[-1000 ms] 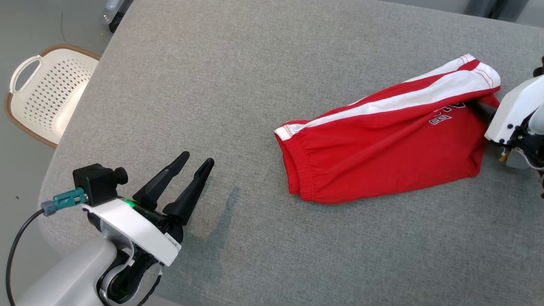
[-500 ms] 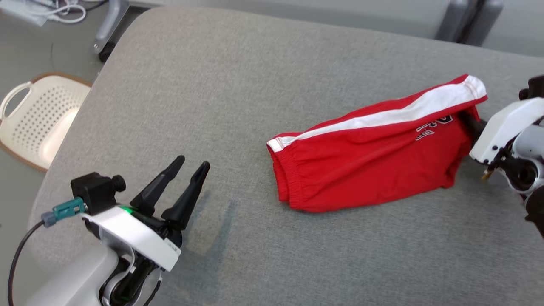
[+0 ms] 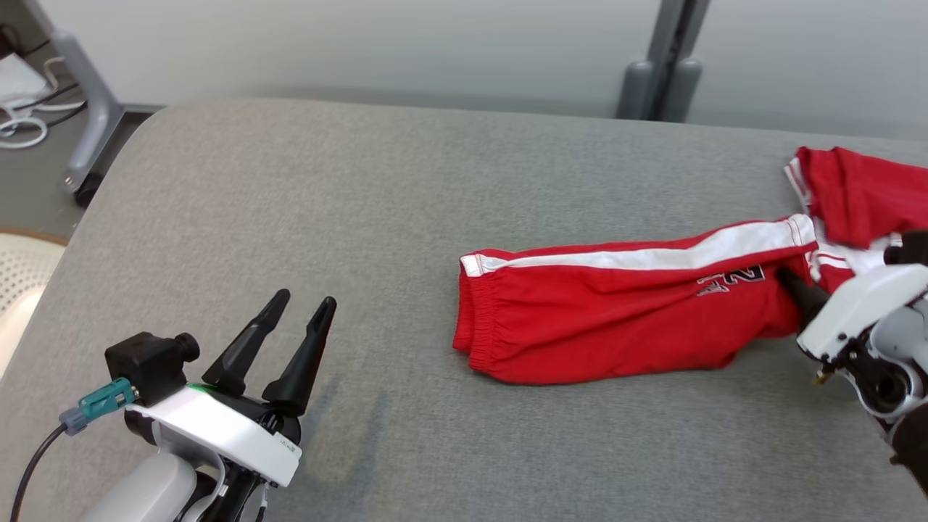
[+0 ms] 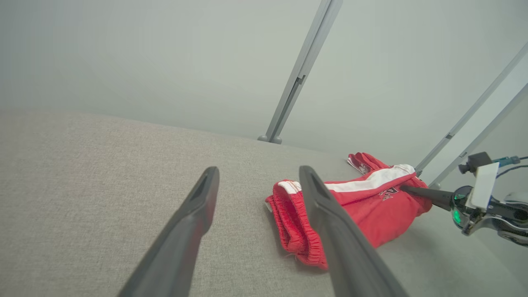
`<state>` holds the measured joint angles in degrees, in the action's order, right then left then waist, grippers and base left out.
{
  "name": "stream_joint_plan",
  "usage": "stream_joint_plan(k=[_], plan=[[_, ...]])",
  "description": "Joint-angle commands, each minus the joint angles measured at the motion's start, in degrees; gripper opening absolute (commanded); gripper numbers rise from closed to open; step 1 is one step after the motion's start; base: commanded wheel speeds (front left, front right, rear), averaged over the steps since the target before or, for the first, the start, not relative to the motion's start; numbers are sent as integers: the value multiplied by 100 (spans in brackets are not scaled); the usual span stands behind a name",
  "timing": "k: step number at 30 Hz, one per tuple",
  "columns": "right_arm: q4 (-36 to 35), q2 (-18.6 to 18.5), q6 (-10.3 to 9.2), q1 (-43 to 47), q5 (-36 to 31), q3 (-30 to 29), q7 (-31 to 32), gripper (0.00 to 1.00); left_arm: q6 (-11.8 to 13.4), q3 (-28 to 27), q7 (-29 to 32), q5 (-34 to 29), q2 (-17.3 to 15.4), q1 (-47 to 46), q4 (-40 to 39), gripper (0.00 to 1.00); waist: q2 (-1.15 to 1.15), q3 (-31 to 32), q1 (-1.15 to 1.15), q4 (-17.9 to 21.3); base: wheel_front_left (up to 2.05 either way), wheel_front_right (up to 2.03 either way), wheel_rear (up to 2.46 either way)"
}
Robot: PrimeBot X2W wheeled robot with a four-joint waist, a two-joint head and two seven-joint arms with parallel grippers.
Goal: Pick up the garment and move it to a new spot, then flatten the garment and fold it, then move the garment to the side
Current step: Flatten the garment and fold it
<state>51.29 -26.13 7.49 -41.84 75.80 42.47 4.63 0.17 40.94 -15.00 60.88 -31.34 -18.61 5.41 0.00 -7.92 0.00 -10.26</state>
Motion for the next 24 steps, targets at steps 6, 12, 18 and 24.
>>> stream_joint_plan(k=[6,12,18,24], plan=[[-313,-132,3,686,280,-187,-546,0,377,-593,-13,-694,127,463,-87,100,0,284,0,394,0,0,0],[-501,-188,3,927,340,-184,-680,0,467,-1205,-15,-1380,338,715,50,100,0,318,0,510,0,0,0],[-622,-261,2,1080,393,-209,-805,0,302,-1973,-15,-2057,867,1063,218,100,0,397,0,514,0,0,0],[-693,-326,3,1151,442,-214,-794,0,-12,-2308,-15,-2431,1245,1260,453,100,0,468,0,462,0,0,0]])
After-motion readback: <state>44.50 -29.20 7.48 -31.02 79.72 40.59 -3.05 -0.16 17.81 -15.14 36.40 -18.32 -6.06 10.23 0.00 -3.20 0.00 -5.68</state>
